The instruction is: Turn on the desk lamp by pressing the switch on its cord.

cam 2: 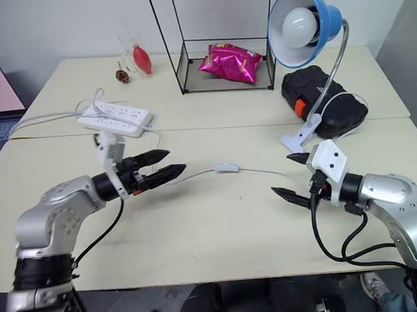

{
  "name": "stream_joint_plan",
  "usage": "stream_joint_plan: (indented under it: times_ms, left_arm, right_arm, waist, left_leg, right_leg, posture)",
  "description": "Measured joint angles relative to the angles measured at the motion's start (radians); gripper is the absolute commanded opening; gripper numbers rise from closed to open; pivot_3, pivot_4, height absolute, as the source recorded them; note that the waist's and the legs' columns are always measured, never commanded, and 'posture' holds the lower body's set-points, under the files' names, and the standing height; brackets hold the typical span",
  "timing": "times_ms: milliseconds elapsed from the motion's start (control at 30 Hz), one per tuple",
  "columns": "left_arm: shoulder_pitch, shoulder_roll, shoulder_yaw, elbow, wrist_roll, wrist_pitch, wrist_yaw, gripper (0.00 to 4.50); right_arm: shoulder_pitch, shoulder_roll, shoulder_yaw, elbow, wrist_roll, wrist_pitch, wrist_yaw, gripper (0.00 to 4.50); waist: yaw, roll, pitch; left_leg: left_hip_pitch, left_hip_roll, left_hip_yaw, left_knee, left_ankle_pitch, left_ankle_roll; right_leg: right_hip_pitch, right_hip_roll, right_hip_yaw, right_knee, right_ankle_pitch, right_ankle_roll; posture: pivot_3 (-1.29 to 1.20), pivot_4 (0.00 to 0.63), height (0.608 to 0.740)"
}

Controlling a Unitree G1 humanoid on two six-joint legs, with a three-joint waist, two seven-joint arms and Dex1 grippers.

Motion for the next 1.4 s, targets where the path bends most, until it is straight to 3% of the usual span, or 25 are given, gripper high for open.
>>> stream_joint_plan:
  times_ms: [233, 533, 800, 1400]
  left_arm:
    - [-0.214, -0.078, -0.101, 0.314, 0.085, -0.054, -0.114, 4.49]
    - [-0.407, -0.187, -0.138, 0.677, 0.17, -0.105, -0.214, 4.49]
    - [-0.452, -0.221, -0.152, 0.807, 0.242, -0.131, -0.283, 4.49]
    - [-0.493, -0.23, -0.151, 0.882, 0.319, -0.114, -0.348, 4.49]
  right_arm:
    - [0.04, 0.0, -0.019, -0.105, 0.035, 0.087, -0.059, 4.38]
    - [0.058, 0.004, -0.021, -0.164, 0.059, 0.135, -0.112, 4.38]
    - [0.07, 0.006, -0.021, -0.201, 0.064, 0.153, -0.139, 4.38]
    - [0.085, -0.002, -0.017, -0.214, 0.072, 0.153, -0.139, 4.38]
  waist:
    - [0.001, 0.0, 0.0]
    - [-0.002, 0.0, 0.0]
    - [-0.002, 0.0, 0.0]
    - [-0.002, 0.0, 0.0]
  left_leg:
    - [-0.002, -0.001, 0.0, 0.001, 0.0, 0.0]
    - [-0.003, -0.001, -0.001, 0.001, 0.0, 0.0]
    - [-0.003, -0.001, -0.001, 0.001, 0.0, 0.0]
    - [-0.003, -0.001, -0.001, 0.001, 0.0, 0.0]
  right_leg:
    - [-0.001, 0.0, -0.001, 0.0, 0.0, 0.0]
    - [-0.002, 0.0, -0.001, 0.0, 0.0, 0.0]
    - [-0.003, 0.0, -0.001, 0.0, 0.0, 0.0]
    - [-0.002, 0.0, -0.001, 0.001, 0.0, 0.0]
  posture:
    - [0.0, 0.15, 0.74]
    - [0.0, 0.15, 0.74]
    - [0.0, 0.15, 0.74]
    - [0.0, 0.15, 0.74]
